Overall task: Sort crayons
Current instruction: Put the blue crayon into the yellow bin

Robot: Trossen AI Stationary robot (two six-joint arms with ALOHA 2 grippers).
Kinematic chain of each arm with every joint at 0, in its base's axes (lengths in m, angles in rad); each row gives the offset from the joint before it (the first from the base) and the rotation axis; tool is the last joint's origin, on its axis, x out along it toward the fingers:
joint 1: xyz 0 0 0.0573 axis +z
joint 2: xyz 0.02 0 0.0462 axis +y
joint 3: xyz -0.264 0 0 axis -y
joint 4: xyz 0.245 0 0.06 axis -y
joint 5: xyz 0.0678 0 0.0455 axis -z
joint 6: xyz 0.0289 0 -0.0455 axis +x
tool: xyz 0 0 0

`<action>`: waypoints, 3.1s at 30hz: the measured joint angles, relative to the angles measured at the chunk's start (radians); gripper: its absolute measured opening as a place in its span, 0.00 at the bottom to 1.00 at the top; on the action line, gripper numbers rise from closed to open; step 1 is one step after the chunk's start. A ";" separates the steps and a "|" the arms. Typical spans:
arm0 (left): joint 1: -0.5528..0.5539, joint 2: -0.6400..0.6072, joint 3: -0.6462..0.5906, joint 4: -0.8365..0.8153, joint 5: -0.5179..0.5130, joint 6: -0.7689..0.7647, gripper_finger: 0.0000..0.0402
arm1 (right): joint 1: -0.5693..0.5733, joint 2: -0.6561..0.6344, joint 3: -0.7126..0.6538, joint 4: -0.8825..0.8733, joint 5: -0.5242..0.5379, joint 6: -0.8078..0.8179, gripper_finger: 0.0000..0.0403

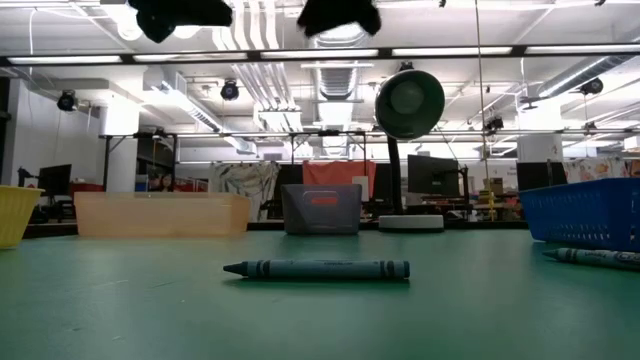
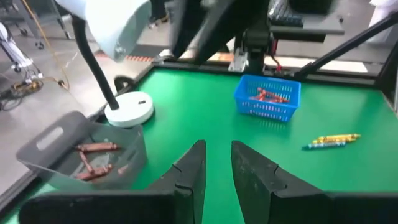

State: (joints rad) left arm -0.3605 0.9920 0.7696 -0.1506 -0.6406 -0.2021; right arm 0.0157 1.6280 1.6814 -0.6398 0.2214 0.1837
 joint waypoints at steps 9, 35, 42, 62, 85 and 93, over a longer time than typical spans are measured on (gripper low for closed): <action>-0.034 0.157 0.006 0.022 0.005 -0.133 0.15 | 0.185 -0.051 0.000 -0.156 -0.021 0.055 0.24; -0.246 0.915 0.531 -0.128 0.059 -0.198 0.18 | 0.555 -0.029 -0.019 -0.491 -0.018 0.305 0.21; -0.261 1.031 0.607 -0.124 0.104 -0.198 0.31 | 0.668 -0.029 -0.097 -0.438 -0.011 0.358 0.20; -0.258 1.173 0.597 -0.113 0.082 -0.226 0.34 | 0.811 -0.029 -0.210 -0.232 0.104 0.512 0.17; -0.263 1.017 0.586 -0.382 0.107 -0.272 0.01 | 0.811 -0.029 -0.221 -0.083 0.289 0.504 0.17; -0.290 0.809 0.587 -0.972 0.055 -0.703 0.00 | 0.807 0.002 -0.226 0.018 0.345 0.494 0.17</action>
State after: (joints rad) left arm -0.6506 1.8014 1.3571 -1.1227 -0.5856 -0.9049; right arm 0.8223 1.6305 1.4555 -0.6221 0.5660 0.6780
